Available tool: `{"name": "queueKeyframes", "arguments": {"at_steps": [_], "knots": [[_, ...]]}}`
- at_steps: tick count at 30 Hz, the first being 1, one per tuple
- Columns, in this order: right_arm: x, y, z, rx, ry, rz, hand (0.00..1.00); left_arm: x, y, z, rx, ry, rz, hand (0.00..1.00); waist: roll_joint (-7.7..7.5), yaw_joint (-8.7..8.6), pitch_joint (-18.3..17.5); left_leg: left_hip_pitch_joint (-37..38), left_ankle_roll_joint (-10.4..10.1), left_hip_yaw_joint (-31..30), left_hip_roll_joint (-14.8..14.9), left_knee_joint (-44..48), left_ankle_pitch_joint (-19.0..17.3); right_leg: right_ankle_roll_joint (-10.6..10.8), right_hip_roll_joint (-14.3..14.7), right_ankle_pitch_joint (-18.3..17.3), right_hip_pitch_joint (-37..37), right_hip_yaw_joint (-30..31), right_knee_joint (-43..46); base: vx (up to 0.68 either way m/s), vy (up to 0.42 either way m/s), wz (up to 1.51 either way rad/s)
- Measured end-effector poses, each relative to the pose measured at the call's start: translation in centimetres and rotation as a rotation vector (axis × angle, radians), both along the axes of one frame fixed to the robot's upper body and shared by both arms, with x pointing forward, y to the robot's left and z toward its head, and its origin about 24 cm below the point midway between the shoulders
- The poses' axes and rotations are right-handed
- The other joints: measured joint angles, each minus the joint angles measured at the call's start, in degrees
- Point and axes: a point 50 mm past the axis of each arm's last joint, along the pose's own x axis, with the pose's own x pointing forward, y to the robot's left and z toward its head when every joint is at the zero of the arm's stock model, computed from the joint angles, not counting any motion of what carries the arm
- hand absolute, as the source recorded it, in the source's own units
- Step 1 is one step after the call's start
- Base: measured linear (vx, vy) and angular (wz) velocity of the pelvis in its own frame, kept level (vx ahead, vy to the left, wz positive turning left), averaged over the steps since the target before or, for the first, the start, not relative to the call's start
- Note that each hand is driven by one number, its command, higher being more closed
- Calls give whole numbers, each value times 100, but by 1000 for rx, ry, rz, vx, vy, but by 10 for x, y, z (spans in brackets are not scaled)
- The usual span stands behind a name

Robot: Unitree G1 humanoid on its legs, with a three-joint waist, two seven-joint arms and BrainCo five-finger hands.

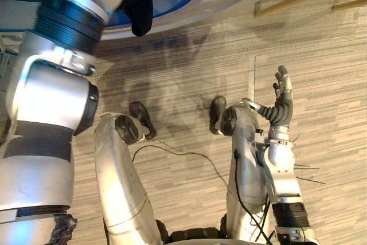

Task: Pick up the laundry basket with both hands and put the clothes into the washing machine.

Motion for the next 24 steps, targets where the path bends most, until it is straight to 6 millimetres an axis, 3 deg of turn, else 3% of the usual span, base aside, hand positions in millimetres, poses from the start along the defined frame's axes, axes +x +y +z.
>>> {"name": "queueKeyframes", "arguments": {"at_steps": [2,12,16,19,24], "knots": [[1,1,2,-9,-3,16,0,11,-1,-19,29,70,15,0,3,8,-4,0,1,-24,5,47,0,0,2,0,2,1,44,0,0,0],[4,14,2,7,9,109,0,18,4,-35,49,186,-9,0,18,101,-37,372,92,-31,-20,217,-53,7,-22,-15,374,52,244,-10,-12,4],[5,12,2,3,19,99,0,12,6,-30,23,171,-50,0,46,211,-76,444,46,5,-27,176,-25,-26,-27,-38,372,101,298,12,-34,4],[5,12,1,-16,33,90,0,8,14,-28,-96,195,-149,0,41,235,-80,477,-11,-5,-31,147,8,-67,-26,-74,372,97,333,32,-43,3],[6,11,-2,-31,69,44,0,6,54,-40,-434,225,-306,0,39,229,-82,485,-123,-61,-23,28,70,-173,-22,-129,370,5,322,37,-46,3]]}}
